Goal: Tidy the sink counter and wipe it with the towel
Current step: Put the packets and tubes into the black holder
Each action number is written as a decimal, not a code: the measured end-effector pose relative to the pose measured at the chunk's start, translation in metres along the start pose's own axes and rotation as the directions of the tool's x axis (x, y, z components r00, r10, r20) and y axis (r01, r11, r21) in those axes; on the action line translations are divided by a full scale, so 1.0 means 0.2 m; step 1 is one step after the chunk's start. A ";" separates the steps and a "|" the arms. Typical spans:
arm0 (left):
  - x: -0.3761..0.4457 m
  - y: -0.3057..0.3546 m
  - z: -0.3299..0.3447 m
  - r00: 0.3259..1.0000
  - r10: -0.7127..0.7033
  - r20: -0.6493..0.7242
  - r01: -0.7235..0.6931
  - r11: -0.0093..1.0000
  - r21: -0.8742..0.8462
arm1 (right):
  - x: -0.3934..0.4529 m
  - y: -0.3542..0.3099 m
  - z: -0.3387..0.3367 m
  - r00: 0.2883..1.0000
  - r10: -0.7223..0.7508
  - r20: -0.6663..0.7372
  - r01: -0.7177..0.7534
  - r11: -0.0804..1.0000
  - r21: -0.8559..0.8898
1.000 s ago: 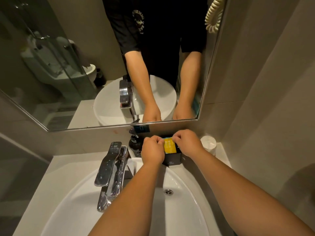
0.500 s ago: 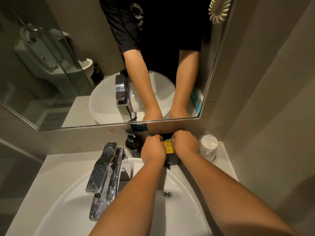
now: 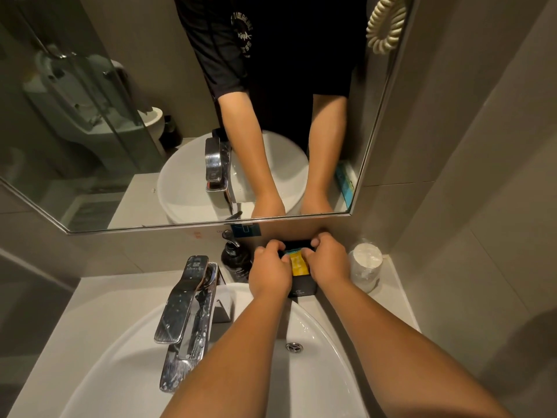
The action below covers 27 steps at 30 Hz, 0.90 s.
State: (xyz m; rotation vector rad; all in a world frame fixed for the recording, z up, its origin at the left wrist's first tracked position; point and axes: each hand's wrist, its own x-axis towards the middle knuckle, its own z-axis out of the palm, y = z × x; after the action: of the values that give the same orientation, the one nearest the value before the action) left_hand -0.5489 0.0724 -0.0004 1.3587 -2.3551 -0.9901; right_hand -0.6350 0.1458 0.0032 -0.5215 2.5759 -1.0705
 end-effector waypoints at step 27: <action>-0.44 -0.36 -0.03 0.928 0.336 0.158 -0.365 0.746 0.557 | -0.82 0.83 -0.35 0.994 0.092 -0.061 -0.107 0.652 -0.750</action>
State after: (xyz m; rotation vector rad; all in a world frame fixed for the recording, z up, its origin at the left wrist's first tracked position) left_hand -0.4505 0.1189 -0.0325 0.9719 -2.9417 -0.1867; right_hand -0.5543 0.3701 -0.0472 -0.5258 2.9424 0.1159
